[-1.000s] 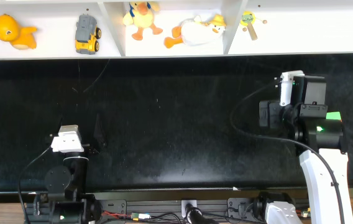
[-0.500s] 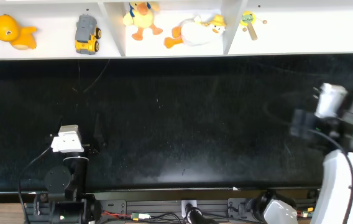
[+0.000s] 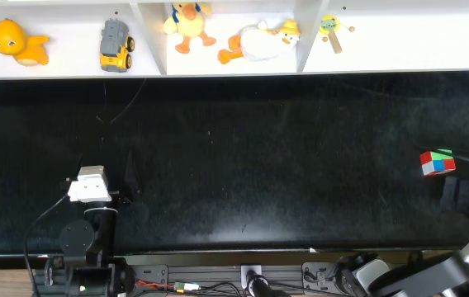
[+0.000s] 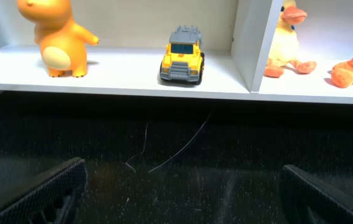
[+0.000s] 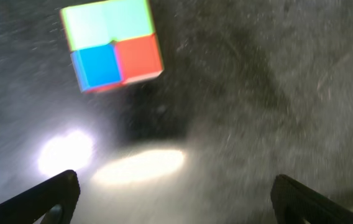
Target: Store Toys
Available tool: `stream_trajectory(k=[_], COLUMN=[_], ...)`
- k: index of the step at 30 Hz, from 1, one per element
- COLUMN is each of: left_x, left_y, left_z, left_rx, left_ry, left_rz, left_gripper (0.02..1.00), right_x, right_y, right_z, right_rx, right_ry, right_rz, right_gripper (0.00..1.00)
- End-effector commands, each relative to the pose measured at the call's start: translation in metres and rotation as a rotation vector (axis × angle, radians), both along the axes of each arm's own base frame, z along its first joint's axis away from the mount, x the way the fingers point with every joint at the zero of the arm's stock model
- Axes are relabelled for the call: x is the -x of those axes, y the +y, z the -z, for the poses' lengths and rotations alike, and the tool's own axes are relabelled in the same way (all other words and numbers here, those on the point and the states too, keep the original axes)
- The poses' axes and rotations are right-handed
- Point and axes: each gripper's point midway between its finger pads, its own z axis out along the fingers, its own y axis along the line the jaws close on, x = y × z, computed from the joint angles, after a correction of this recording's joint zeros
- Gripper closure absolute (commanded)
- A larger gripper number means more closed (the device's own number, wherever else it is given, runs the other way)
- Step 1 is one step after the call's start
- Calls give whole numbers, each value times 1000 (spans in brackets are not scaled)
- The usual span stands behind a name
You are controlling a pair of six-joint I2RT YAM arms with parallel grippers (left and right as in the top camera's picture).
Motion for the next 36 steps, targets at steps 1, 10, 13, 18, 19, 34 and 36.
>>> stream_trajectory(k=[1, 10, 13, 18, 19, 34, 36], left_x=[0, 0, 0, 0, 0, 0, 0], left_y=[2, 2, 2, 2, 2, 2, 2], left_z=[0, 0, 0, 0, 0, 0, 0], left_rx=[-16, -16, -16, -16, -16, -16, -16], left_ry=[-5, -5, -5, -5, -5, -5, -5], left_rz=[-9, -9, -9, -9, -9, -9, -9], left_gripper=[20, 20, 20, 20, 20, 20, 23], right_x=[-17, -55, -65, -76, -77, -70, -68], right_y=[-11, 17, 23, 26, 27, 25, 23], right_z=[16, 25, 22, 22, 23, 47, 48], right_rx=[-13, -171, -177, -179, -188, -170, -164], right_ry=[-38, -175, -205, -222, -219, -94, -83], right_rz=[-60, -121, -151, -156, -152, -118, -112], right_gripper=[14, 5, 5, 5, 5, 5, 5])
